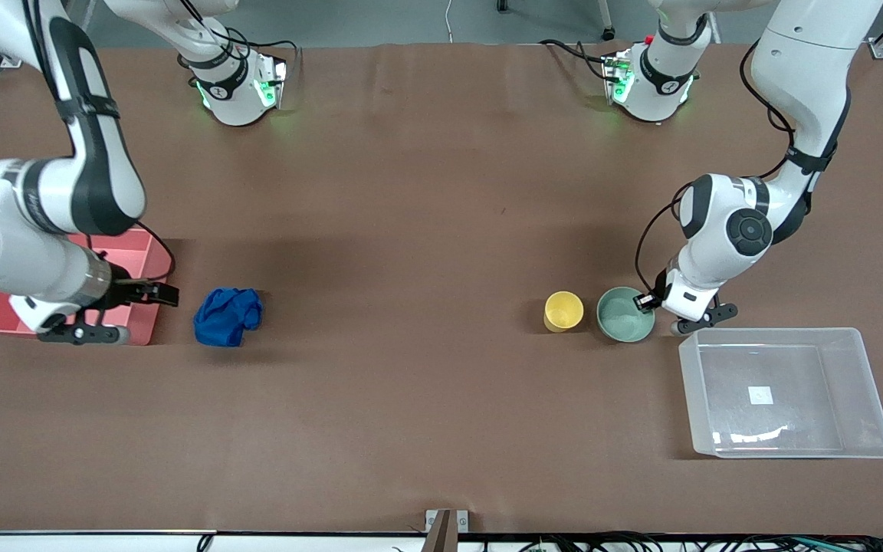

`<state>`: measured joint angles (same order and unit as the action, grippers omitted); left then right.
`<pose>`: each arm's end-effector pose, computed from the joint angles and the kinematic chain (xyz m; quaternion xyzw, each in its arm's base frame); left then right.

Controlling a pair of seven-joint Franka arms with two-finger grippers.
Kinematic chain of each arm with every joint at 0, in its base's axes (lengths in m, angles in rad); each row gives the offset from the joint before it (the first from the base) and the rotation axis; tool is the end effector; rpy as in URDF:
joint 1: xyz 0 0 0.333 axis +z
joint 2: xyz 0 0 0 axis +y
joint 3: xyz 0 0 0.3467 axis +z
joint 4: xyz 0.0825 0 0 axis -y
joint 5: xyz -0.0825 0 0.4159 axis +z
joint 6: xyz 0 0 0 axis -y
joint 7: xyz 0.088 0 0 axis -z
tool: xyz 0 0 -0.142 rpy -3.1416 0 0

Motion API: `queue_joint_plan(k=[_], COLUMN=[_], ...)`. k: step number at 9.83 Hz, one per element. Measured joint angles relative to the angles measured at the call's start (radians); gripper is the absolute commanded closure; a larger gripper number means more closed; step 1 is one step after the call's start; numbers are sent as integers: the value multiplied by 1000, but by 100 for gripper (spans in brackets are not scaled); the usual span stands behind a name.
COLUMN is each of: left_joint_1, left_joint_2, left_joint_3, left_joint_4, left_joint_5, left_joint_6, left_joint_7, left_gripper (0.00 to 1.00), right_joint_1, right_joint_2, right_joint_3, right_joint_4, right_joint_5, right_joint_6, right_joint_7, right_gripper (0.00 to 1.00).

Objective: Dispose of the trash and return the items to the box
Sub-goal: 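Grasp the green bowl with the left gripper while the right gripper lowers to the cloth, then lower the bowl into the clear box while the right gripper grasps the cloth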

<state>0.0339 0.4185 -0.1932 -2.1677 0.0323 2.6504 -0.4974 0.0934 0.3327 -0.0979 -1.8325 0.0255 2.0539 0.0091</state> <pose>0.5957 -0.0986 0.1750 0.9854 0.1637 0.0245 0.0407 0.6537 0.0023 0.3192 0.9984 -0.0115 -0.0547 0.0053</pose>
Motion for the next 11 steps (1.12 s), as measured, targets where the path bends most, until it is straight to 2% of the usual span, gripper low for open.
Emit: queue_joint_plan(k=[2, 3, 6, 8, 11], left_joint_1=[1, 2, 24, 86, 170], left_joint_2=[-36, -74, -162, -131, 9], left_joint_3=[1, 1, 3, 5, 8], left_joint_4=[32, 73, 302, 409, 528], left_joint_5=[0, 0, 15, 60, 149], left_joint_6=[-27, -102, -401, -444, -443], left_joint_7=[0, 0, 46, 167, 368], left_gripper=[100, 100, 100, 100, 100], right_joint_1=[2, 3, 16, 24, 32], right_joint_2=[47, 65, 111, 133, 155], right_joint_3=[0, 0, 1, 2, 2], right_joint_4=[-30, -42, -54, -93, -110], right_joint_5=[0, 0, 22, 53, 54], right_joint_6=[90, 121, 170, 263, 308], right_joint_7=[1, 1, 7, 7, 13], right_gripper=[20, 26, 28, 27, 26])
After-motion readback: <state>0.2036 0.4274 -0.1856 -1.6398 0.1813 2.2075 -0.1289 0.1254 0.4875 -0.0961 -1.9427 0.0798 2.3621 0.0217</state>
